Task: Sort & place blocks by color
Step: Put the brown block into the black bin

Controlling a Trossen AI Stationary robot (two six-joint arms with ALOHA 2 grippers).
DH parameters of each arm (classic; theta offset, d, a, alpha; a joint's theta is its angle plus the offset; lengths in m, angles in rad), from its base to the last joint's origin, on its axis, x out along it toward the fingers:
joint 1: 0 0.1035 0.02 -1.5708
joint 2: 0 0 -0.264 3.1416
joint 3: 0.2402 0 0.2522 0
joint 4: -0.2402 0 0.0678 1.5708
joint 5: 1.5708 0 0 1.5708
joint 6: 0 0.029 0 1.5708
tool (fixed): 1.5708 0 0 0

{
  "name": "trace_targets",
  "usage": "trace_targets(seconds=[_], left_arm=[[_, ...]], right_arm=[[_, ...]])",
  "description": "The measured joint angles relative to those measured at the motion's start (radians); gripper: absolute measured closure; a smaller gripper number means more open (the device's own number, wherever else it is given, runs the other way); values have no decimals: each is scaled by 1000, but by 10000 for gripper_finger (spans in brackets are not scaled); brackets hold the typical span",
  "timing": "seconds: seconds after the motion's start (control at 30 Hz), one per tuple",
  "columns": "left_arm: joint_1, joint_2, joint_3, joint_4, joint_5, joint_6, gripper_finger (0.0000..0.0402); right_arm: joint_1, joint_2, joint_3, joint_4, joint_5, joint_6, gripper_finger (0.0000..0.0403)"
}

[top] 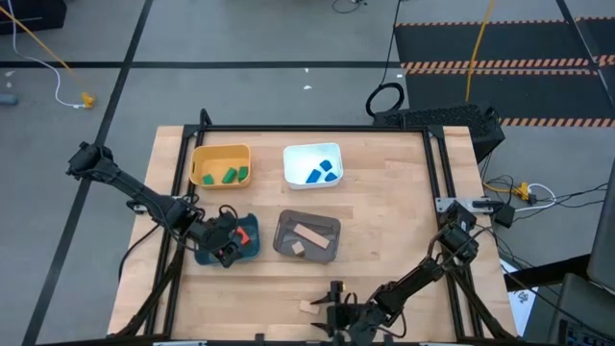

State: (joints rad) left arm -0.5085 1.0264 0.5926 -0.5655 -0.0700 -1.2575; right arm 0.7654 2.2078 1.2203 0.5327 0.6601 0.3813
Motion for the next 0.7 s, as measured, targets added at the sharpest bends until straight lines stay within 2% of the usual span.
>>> trace_targets(seconds=[0.17,0.3,0.5,0.7], left_arm=[[0,0,0,1,0,3,128],[-1,0,0,1,0,4,128],[-1,0,0,2,0,16,128],[-1,0,0,2,0,25,128]], right_arm=[[2,0,0,103,12,-60,152],[2,0,0,102,25,-78,151],[-2,0,-1,-9,28,-16,151],[-10,-1,-1,-124,47,117,151]])
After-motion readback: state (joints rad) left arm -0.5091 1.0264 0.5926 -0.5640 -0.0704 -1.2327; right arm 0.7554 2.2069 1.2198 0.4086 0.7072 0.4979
